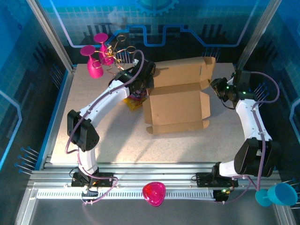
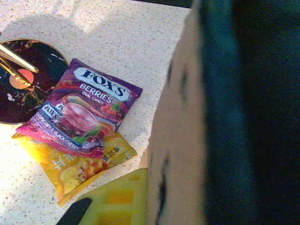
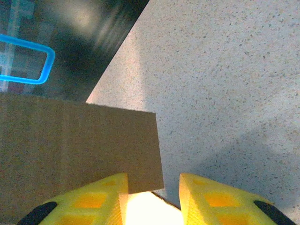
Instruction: Fold the paper box
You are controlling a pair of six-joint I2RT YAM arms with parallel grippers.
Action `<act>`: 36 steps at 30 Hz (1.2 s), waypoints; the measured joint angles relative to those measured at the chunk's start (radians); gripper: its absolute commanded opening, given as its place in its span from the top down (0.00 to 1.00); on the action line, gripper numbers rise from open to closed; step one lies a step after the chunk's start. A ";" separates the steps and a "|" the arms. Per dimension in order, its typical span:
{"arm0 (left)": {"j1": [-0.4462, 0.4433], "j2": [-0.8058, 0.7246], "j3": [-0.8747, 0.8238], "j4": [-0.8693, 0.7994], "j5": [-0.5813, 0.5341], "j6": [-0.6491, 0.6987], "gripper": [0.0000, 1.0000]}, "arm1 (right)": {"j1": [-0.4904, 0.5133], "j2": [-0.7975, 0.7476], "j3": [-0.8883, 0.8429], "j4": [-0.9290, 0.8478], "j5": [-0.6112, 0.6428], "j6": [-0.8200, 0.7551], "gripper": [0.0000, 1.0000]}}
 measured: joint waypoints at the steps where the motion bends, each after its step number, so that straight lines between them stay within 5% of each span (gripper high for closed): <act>1: 0.000 0.000 0.001 -0.001 0.000 0.000 1.00 | -0.010 0.003 0.000 0.007 -0.010 0.010 0.58; 4: 0.000 0.000 0.006 -0.004 0.008 0.000 1.00 | -0.034 0.027 0.013 0.014 -0.027 0.029 0.59; 6: 0.001 0.000 0.008 -0.006 0.012 0.000 1.00 | -0.039 0.047 0.022 0.023 -0.038 0.041 0.73; 8: 0.005 0.000 0.011 -0.016 0.019 0.000 1.00 | -0.039 0.043 0.019 0.026 -0.043 0.054 0.76; 14: 0.019 0.013 0.056 -0.039 0.026 0.000 1.00 | 0.027 -0.142 -0.095 0.042 -0.004 0.092 0.82; 19: 0.026 0.030 0.076 -0.046 0.027 0.000 1.00 | 0.116 -0.260 -0.176 0.122 0.002 0.167 0.82; 25: 0.026 0.036 0.077 -0.049 0.042 0.000 1.00 | 0.160 -0.106 -0.180 0.306 0.005 0.226 0.81; 36: 0.026 0.036 0.077 -0.050 0.048 0.002 1.00 | 0.033 0.045 -0.078 0.378 0.000 0.221 0.70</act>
